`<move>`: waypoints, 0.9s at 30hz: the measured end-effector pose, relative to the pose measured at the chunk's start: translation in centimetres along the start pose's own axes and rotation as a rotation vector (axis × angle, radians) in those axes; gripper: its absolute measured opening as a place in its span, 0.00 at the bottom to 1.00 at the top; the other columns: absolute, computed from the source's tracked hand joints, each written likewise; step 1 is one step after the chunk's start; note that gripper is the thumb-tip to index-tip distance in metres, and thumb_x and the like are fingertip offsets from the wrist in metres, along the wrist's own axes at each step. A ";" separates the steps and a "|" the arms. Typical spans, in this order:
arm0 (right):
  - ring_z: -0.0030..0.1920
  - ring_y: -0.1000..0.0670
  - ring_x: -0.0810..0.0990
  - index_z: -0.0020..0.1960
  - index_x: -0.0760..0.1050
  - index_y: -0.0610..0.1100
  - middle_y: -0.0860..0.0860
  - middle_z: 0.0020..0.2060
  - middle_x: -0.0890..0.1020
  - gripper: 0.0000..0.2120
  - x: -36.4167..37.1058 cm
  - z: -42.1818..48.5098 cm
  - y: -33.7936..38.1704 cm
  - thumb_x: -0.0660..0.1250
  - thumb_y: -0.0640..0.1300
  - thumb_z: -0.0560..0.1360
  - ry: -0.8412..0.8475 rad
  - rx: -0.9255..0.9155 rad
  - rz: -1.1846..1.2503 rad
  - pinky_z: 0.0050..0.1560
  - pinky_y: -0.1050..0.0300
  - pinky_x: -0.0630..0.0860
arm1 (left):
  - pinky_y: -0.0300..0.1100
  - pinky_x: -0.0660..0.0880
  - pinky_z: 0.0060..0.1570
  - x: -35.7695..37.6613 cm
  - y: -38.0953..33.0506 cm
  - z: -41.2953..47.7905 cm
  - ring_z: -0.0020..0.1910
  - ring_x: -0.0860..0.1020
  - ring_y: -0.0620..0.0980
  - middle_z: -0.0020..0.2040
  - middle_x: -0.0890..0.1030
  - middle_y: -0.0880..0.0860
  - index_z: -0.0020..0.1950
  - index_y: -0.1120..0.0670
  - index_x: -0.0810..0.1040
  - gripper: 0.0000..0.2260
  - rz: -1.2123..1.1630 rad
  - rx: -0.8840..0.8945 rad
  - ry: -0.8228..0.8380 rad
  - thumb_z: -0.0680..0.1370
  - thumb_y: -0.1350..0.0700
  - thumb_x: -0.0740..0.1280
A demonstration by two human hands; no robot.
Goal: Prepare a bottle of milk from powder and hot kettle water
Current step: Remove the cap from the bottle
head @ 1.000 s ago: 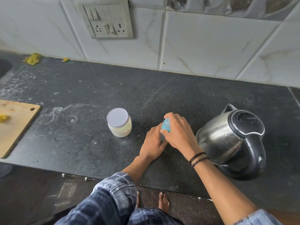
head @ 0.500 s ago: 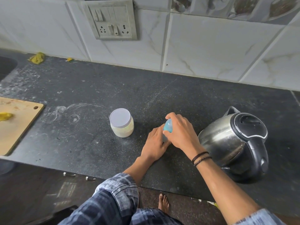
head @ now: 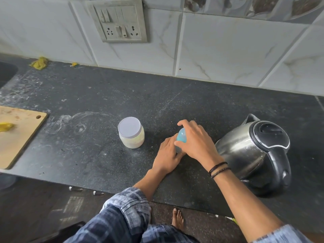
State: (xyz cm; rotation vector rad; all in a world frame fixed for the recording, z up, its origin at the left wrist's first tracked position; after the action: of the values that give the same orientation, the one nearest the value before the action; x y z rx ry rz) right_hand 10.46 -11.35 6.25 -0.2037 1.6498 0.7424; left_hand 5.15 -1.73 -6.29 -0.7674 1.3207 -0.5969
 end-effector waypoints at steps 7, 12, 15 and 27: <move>0.61 0.45 0.77 0.71 0.68 0.51 0.48 0.61 0.77 0.28 0.0 0.3 -0.1 0.77 0.47 0.76 -0.004 0.017 0.015 0.54 0.48 0.80 | 0.52 0.67 0.69 -0.2 -0.3 -0.1 0.69 0.70 0.52 0.72 0.75 0.50 0.78 0.51 0.67 0.31 -0.008 0.013 -0.011 0.80 0.34 0.57; 0.60 0.46 0.76 0.71 0.68 0.52 0.50 0.62 0.75 0.28 0.4 -0.1 0.0 0.77 0.49 0.76 0.002 0.009 0.014 0.52 0.47 0.81 | 0.53 0.67 0.70 -0.1 -0.1 -0.1 0.69 0.69 0.52 0.73 0.75 0.50 0.78 0.51 0.66 0.31 -0.012 0.010 -0.008 0.80 0.37 0.58; 0.60 0.45 0.76 0.72 0.68 0.52 0.51 0.63 0.76 0.28 0.6 -0.2 -0.2 0.76 0.44 0.76 0.000 -0.001 0.053 0.52 0.48 0.80 | 0.52 0.67 0.69 -0.1 -0.1 -0.1 0.69 0.69 0.52 0.72 0.75 0.51 0.79 0.50 0.65 0.30 -0.013 0.007 -0.004 0.80 0.37 0.58; 0.61 0.46 0.76 0.75 0.64 0.55 0.50 0.63 0.74 0.35 0.6 -0.3 -0.4 0.77 0.44 0.74 0.006 0.024 0.115 0.53 0.48 0.78 | 0.50 0.65 0.69 0.0 0.1 -0.1 0.71 0.67 0.50 0.75 0.73 0.49 0.79 0.49 0.64 0.29 -0.005 0.010 -0.010 0.80 0.38 0.58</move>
State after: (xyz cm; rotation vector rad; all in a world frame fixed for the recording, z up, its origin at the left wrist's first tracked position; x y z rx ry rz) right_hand 10.25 -11.72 5.51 -0.0941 1.6859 0.8085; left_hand 5.07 -1.68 -6.32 -0.7652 1.3061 -0.6028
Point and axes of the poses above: each hand's wrist, its own z-axis towards the middle knuckle, its own x-axis out of the palm, y = z × x, the point moved 4 cm from there along z, towards the middle knuckle
